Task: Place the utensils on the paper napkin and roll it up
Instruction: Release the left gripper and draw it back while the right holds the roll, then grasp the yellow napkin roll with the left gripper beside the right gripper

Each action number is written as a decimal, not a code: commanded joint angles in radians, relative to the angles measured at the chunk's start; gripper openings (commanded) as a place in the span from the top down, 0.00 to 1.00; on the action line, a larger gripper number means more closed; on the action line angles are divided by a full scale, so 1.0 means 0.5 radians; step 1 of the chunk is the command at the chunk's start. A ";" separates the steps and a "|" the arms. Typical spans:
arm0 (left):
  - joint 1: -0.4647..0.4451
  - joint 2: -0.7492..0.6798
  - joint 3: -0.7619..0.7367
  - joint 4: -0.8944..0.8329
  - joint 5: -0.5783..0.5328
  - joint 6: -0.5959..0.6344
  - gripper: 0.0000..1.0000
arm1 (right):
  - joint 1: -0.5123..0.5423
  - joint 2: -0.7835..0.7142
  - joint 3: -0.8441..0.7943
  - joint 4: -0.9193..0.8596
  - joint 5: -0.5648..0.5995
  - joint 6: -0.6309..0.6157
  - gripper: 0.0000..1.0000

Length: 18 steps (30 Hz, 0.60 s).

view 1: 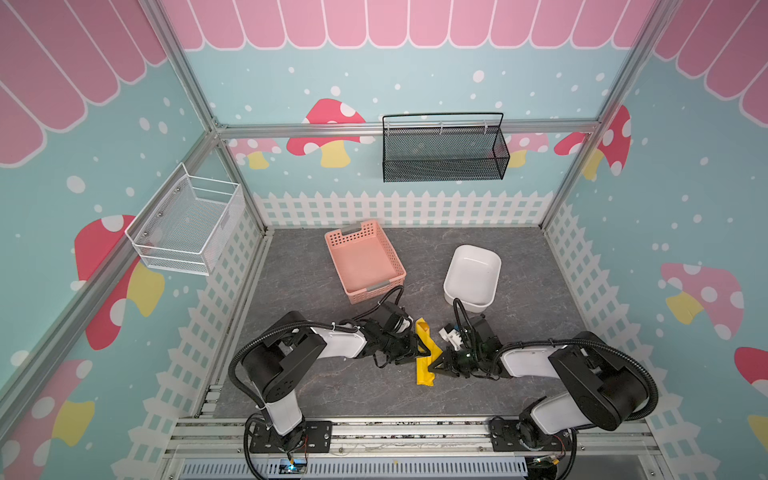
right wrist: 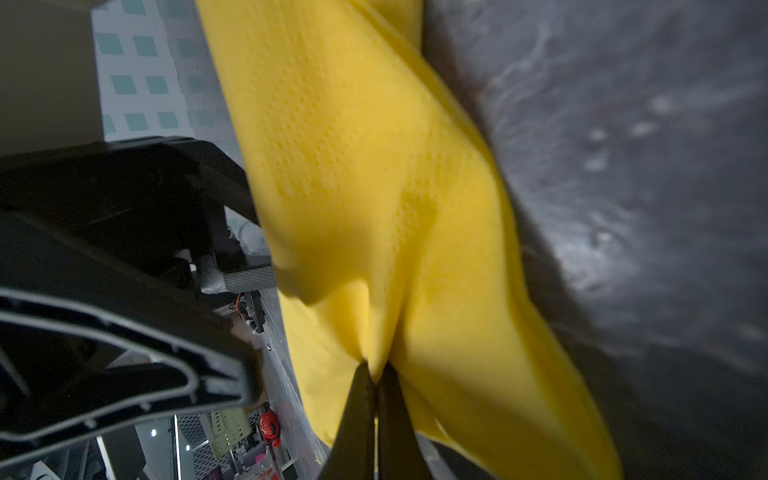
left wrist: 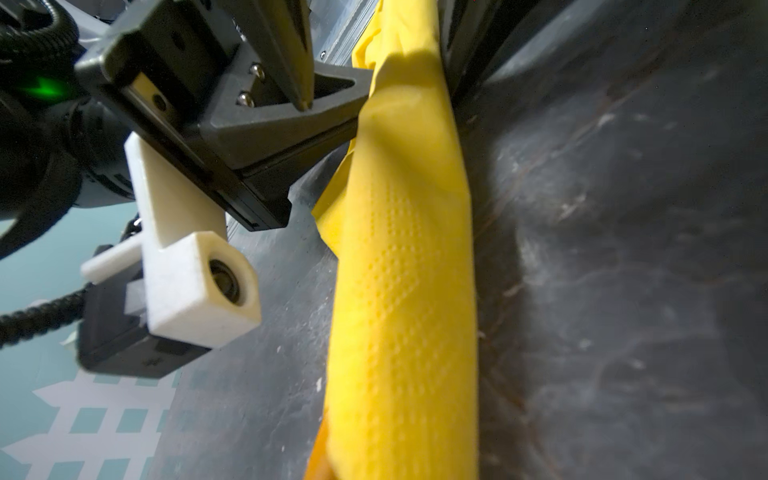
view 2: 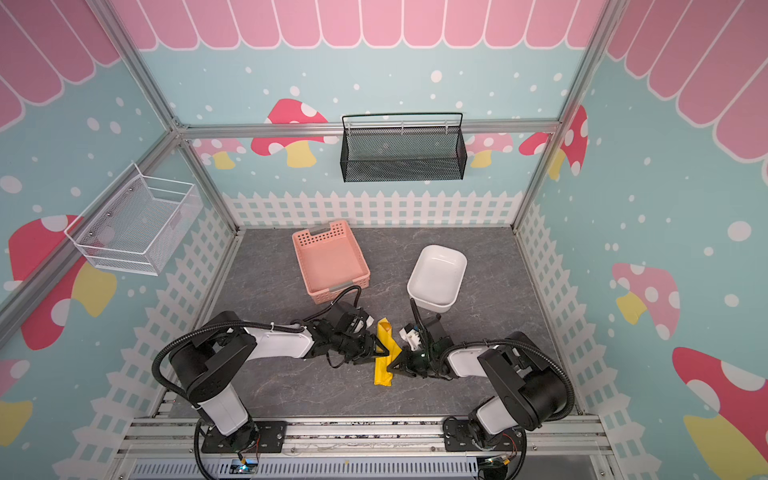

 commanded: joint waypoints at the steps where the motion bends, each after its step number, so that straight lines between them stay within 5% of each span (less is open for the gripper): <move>1: 0.014 0.105 -0.028 -0.028 -0.042 -0.037 0.50 | -0.014 0.070 -0.067 -0.199 0.156 0.020 1.00; 18: -0.020 0.208 0.211 -0.464 -0.167 0.328 0.60 | -0.013 0.087 -0.080 -0.150 0.141 0.035 1.00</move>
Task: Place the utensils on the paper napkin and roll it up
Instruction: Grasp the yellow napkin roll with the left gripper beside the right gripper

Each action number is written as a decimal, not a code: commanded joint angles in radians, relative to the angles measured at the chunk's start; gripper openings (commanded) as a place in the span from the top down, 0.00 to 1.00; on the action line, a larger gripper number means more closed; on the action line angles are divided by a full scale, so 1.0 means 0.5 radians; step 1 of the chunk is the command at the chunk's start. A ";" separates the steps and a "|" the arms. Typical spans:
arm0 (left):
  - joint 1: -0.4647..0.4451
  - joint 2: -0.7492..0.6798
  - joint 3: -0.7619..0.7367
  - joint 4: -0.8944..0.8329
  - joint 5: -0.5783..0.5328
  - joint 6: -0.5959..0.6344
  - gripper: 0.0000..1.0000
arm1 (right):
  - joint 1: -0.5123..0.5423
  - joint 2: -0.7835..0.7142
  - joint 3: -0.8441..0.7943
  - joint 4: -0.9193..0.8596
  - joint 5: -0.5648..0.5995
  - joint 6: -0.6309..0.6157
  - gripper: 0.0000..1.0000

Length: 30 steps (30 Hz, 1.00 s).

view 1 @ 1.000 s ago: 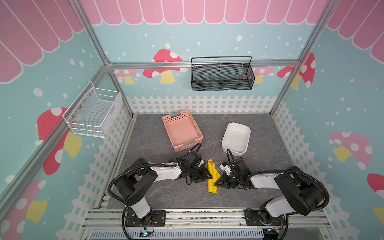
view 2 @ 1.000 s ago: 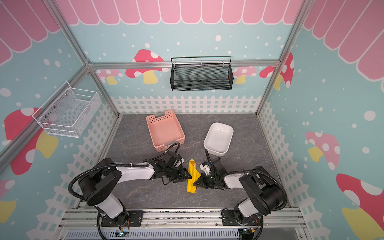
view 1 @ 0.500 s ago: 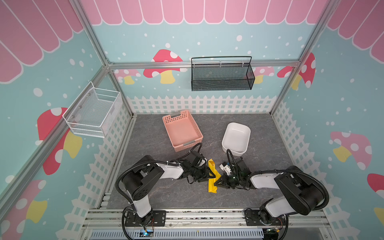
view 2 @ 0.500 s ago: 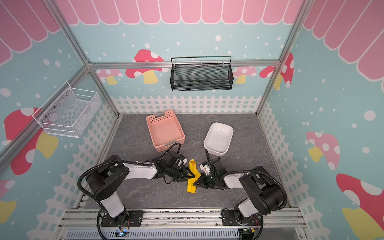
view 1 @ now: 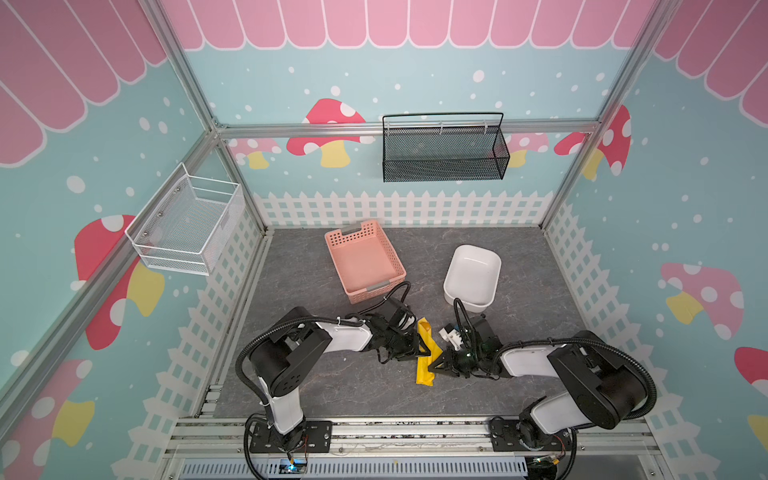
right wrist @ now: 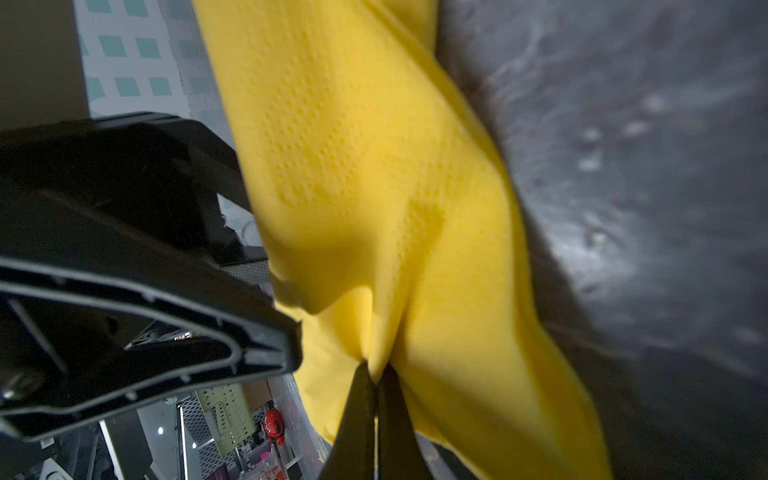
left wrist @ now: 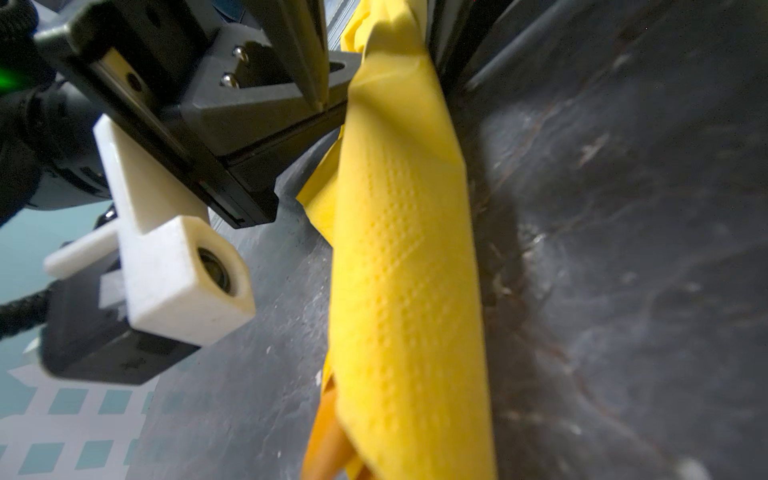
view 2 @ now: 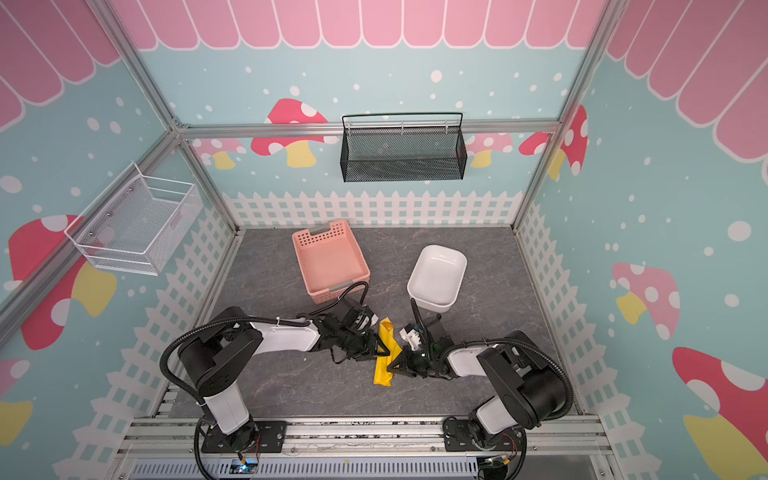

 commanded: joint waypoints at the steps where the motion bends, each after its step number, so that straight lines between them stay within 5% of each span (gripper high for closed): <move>1: -0.023 0.117 0.011 -0.180 -0.162 0.076 0.61 | -0.005 0.069 -0.076 -0.169 0.166 0.021 1.00; 11: -0.042 0.113 0.078 -0.284 -0.235 0.135 0.70 | -0.003 0.033 -0.069 -0.134 0.166 0.023 1.00; 30: 0.007 -0.001 -0.097 -0.125 0.006 -0.158 0.59 | -0.003 -0.270 -0.248 0.446 -0.063 0.577 1.00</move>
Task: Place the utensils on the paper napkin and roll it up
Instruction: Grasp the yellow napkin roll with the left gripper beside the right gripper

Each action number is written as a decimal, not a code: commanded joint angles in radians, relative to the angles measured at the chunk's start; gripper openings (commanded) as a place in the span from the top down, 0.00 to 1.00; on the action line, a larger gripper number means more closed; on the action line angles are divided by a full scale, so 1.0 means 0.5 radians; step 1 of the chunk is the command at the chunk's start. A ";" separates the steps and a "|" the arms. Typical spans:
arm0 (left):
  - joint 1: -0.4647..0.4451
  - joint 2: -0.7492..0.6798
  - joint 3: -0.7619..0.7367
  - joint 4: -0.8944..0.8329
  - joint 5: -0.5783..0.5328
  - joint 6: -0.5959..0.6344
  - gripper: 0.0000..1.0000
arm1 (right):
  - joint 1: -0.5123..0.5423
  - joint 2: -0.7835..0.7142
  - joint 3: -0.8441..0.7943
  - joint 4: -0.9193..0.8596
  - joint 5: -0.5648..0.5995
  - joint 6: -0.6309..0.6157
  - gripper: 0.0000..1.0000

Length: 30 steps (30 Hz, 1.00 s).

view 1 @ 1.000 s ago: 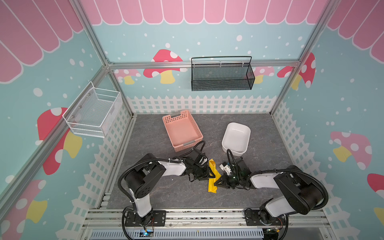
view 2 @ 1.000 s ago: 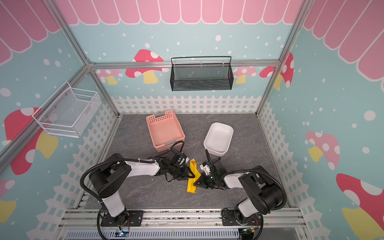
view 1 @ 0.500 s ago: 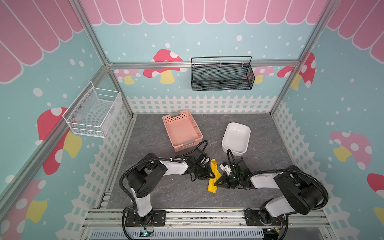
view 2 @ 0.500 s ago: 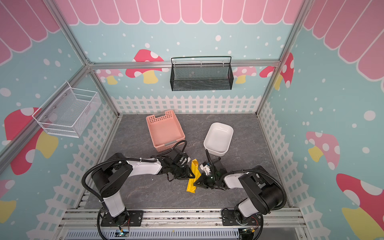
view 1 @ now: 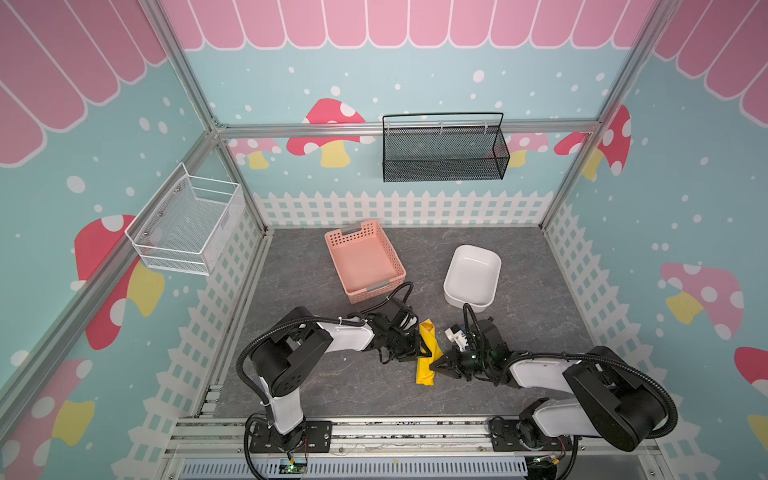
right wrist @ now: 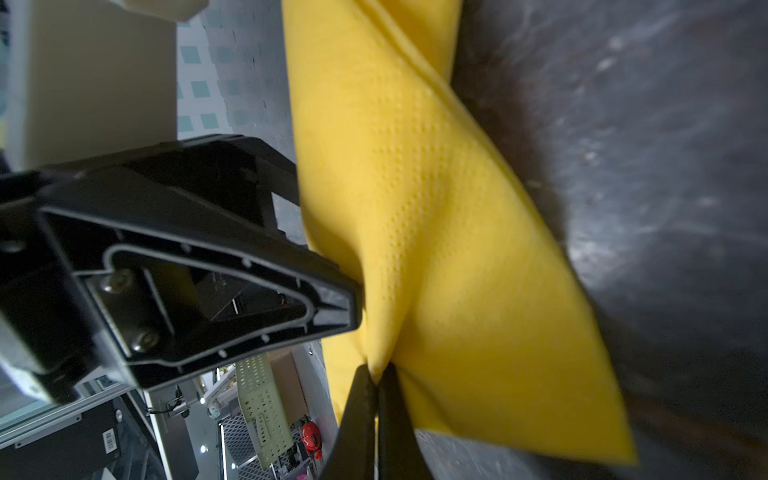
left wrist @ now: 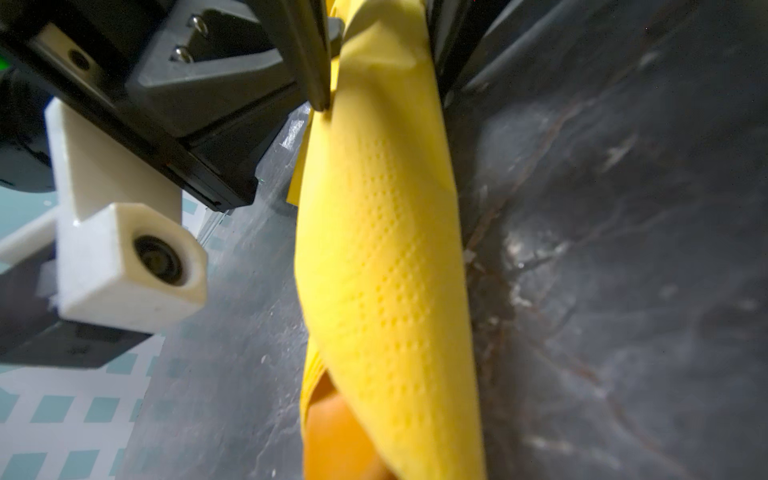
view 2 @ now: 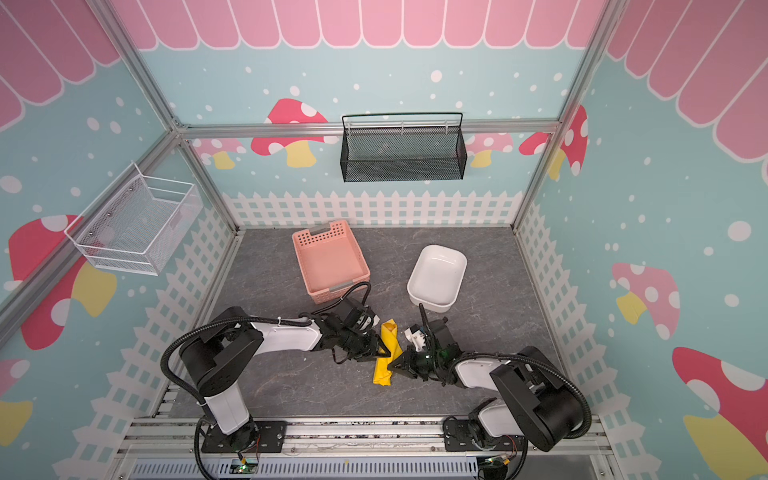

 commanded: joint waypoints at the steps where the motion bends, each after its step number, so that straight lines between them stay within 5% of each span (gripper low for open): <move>1: 0.023 0.016 -0.109 -0.052 0.008 -0.127 0.59 | -0.002 -0.009 -0.047 0.179 -0.046 0.162 1.00; 13: 0.030 0.086 -0.232 0.267 0.180 -0.362 0.56 | -0.004 0.064 -0.105 0.469 -0.097 0.319 1.00; 30: 0.041 0.213 -0.439 1.244 0.296 -0.880 0.59 | -0.004 0.086 -0.182 0.520 -0.103 0.336 1.00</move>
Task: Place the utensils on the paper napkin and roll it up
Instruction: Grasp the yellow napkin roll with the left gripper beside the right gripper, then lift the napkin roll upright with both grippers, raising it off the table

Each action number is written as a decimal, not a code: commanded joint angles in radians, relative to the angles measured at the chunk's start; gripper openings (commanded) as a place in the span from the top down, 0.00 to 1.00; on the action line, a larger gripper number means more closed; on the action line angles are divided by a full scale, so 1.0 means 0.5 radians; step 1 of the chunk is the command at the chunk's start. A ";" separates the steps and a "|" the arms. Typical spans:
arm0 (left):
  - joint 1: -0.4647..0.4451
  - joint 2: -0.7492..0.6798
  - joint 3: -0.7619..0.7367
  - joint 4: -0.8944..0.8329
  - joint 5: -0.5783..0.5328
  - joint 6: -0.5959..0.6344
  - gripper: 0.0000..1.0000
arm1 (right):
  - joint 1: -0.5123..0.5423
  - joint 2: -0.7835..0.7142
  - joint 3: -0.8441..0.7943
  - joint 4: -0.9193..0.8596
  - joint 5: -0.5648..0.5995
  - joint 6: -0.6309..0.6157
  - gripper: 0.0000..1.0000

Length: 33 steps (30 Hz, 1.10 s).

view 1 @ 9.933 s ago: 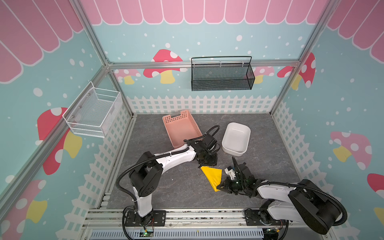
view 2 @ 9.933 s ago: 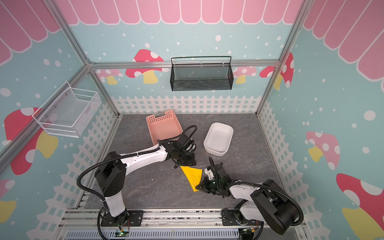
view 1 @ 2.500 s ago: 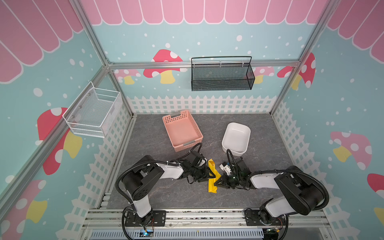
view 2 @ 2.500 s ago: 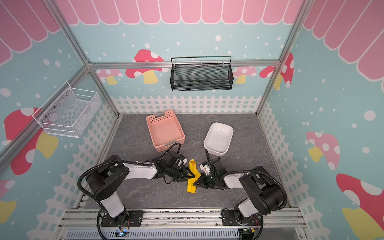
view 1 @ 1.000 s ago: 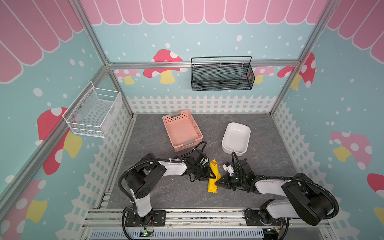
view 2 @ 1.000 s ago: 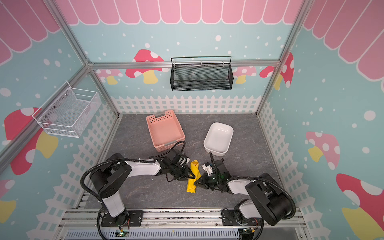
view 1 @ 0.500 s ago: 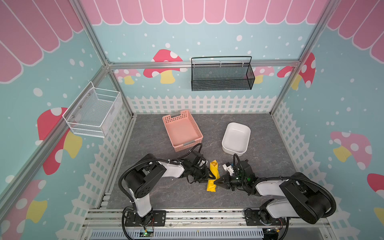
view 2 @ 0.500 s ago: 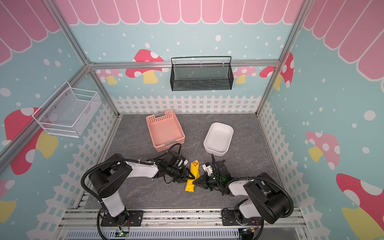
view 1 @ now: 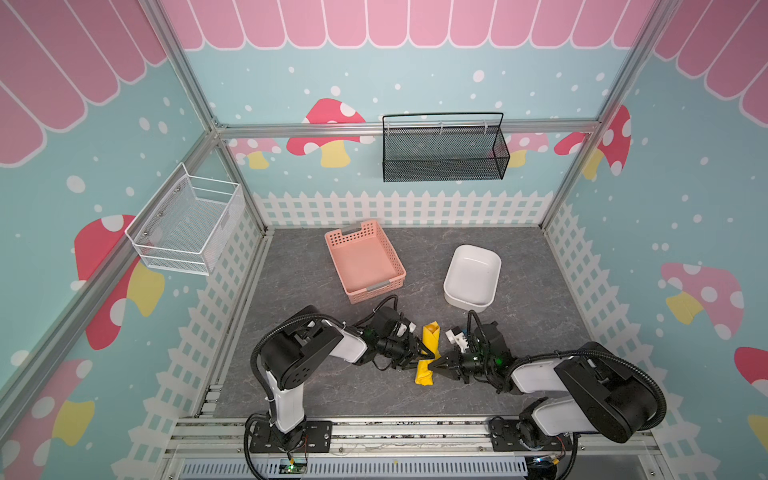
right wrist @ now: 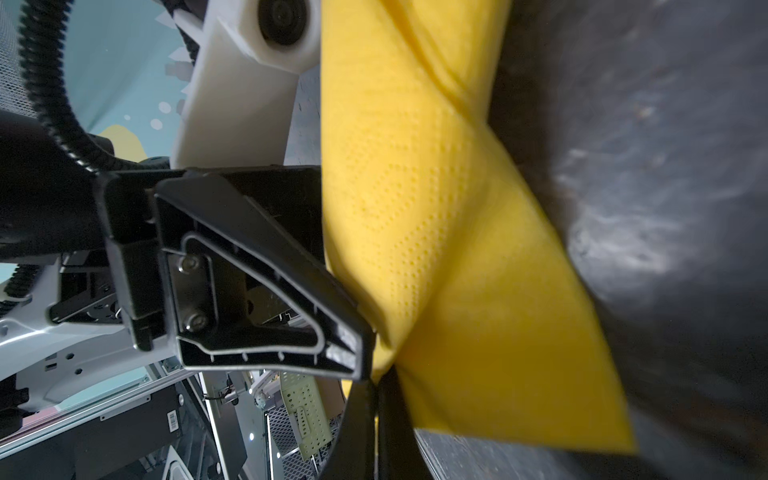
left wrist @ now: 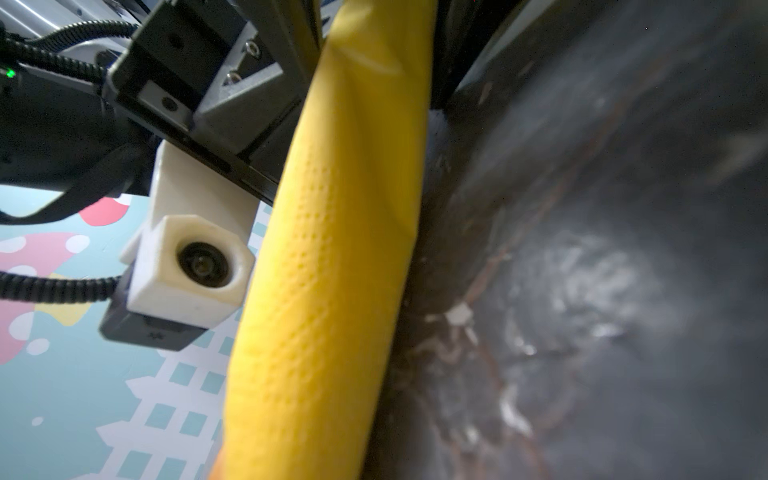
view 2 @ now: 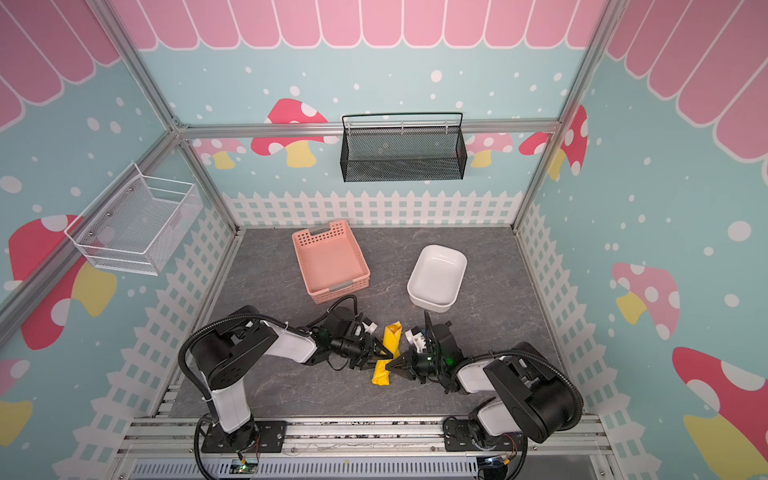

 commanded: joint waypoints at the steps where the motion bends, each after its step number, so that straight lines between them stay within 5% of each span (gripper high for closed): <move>1: 0.010 0.060 -0.049 0.129 -0.062 -0.130 0.60 | -0.002 -0.015 -0.034 0.012 -0.003 0.031 1.00; 14: 0.016 0.006 -0.012 -0.046 -0.114 -0.010 0.77 | -0.004 -0.103 0.006 -0.159 0.035 -0.036 0.99; 33: 0.081 -0.555 0.359 -1.129 -0.517 0.728 0.82 | -0.116 -0.640 0.298 -0.846 0.225 -0.375 0.68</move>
